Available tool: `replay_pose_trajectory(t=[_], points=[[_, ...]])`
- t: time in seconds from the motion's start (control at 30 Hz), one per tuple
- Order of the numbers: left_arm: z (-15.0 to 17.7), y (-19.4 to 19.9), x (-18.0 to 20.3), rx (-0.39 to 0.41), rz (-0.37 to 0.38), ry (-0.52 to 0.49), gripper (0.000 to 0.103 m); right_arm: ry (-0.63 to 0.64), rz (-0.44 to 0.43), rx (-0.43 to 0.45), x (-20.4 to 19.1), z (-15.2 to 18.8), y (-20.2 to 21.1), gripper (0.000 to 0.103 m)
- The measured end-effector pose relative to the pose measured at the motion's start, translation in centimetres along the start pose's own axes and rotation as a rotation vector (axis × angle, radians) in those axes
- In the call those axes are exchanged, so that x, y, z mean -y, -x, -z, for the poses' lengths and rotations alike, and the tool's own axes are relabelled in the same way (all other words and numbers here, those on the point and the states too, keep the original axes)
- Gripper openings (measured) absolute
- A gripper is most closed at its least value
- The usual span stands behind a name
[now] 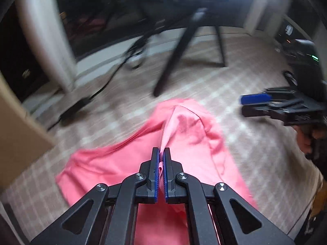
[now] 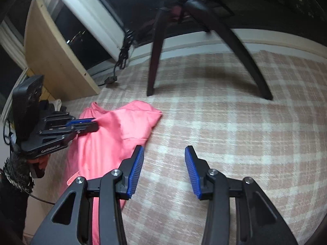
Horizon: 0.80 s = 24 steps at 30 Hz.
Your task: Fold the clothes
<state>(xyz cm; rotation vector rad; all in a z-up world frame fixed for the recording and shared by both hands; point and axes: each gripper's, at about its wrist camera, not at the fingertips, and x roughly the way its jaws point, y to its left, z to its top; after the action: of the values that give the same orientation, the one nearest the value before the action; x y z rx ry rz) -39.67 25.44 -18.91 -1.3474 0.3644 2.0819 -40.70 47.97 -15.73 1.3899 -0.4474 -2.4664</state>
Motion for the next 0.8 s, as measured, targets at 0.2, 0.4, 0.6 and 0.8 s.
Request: replay_pose_trajectory(t=[0.2, 0.4, 0.6, 0.8], points=[[0.9, 1.9, -2.2, 0.041, -0.003, 0.089, 0.031, 0.099, -0.011, -0.030, -3.1, 0.8, -1.2, 0.041], [3.8, 3.3, -1.3, 0.001, 0.015, 0.071, 0.040, 0.121, -0.048, -0.060, -5.0, 2.6, -1.3, 0.041], [7.9, 3.7, 1.6, -0.026, 0.052, 0.041, 0.040, 0.179, -0.057, -0.077, -7.3, 4.3, -1.6, 0.041], [8.8, 2.4, 3.7, -0.062, 0.062, -0.009, 0.024, 0.166, -0.067, -0.098, -7.9, 4.2, -3.0, 0.041]])
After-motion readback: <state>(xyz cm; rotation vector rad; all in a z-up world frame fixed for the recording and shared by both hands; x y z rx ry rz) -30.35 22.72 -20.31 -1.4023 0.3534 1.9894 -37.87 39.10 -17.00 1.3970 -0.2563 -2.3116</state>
